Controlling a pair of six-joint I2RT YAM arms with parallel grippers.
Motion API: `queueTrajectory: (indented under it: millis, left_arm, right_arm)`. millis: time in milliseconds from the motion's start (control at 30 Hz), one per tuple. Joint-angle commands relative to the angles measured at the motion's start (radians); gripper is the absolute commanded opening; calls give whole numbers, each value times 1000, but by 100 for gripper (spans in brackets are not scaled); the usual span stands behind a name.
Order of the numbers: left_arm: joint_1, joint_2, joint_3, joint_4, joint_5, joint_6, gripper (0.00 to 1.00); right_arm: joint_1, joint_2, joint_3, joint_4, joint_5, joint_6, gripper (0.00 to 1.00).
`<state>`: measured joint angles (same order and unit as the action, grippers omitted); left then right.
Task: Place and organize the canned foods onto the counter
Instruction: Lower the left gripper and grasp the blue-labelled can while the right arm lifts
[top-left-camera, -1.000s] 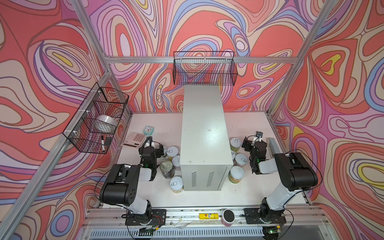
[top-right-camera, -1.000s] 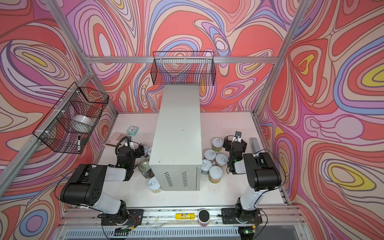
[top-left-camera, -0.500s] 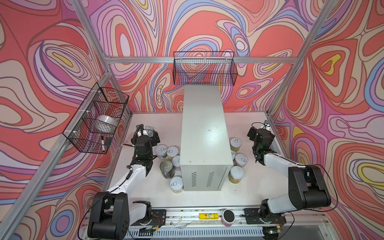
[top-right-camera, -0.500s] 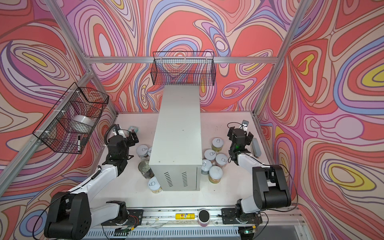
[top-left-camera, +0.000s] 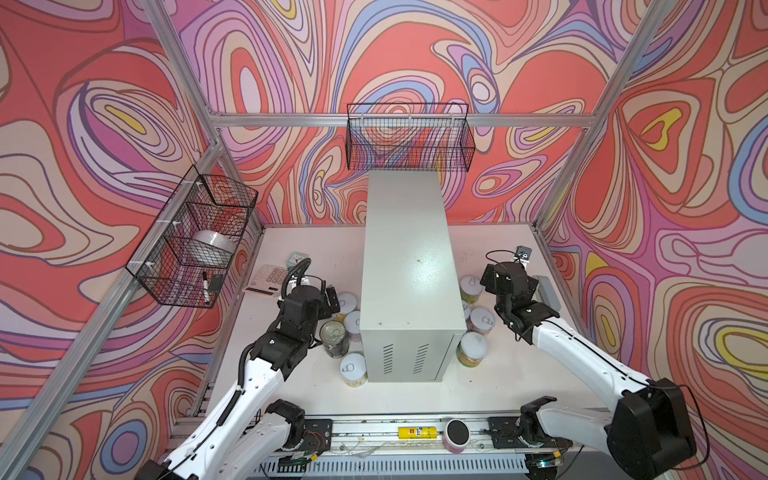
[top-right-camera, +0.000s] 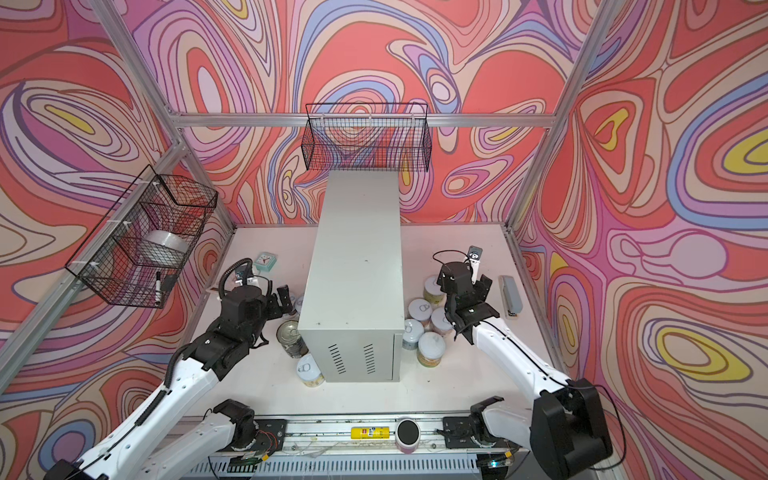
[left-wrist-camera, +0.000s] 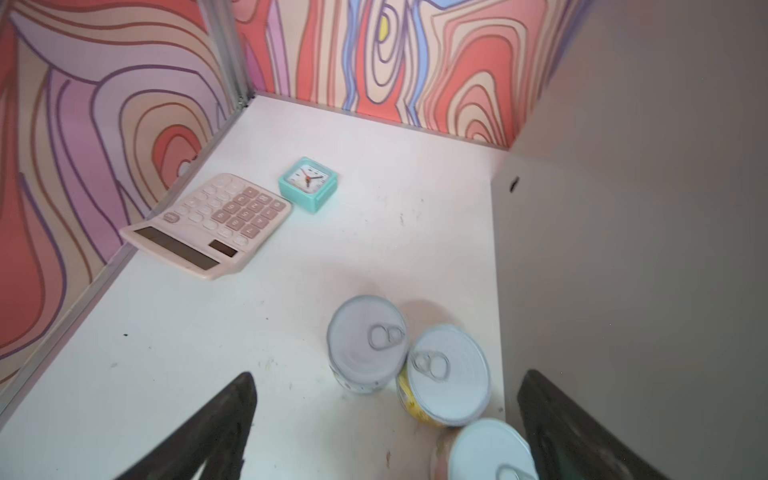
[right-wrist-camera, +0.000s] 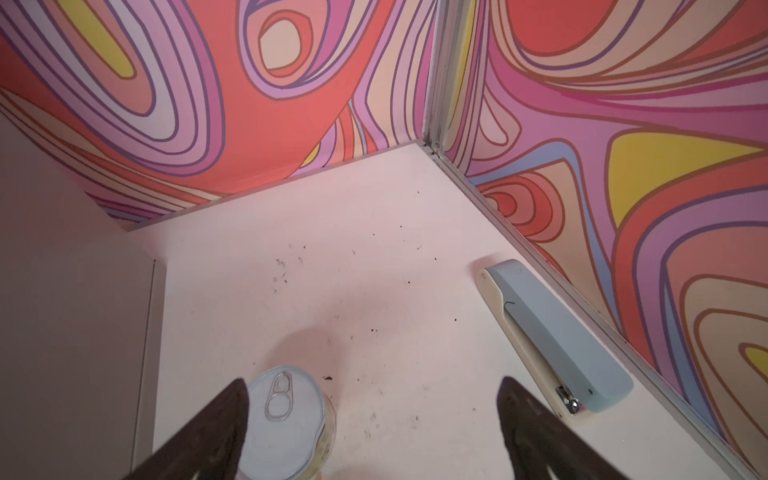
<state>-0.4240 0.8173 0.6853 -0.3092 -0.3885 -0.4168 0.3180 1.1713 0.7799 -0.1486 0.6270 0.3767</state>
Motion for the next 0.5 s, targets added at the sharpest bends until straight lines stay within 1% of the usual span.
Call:
queueTrajectory:
  millis: [0,33,133,300,467]
  left_arm:
    - [-27,-35,29,-167,-31,-39,100]
    - [-28,-38,39,-192,-30,-47,100]
    - [-32,-45,59,-258,-34,-76,100]
    - [-36,-49,85,-360,-30,-141,96]
    - [-50,-70,61,-432,27,-226,95]
  right_arm:
    - [9,-72,13,-137,-91,50,96]
    - [11,-96,3,-135,-127,50,96]
    - [19,-148,-6,-175,-168,75,96]
    - [23,-188,-19,-265,-190,102,95]
    - [24,-186,-41,-304,-230,119,95]
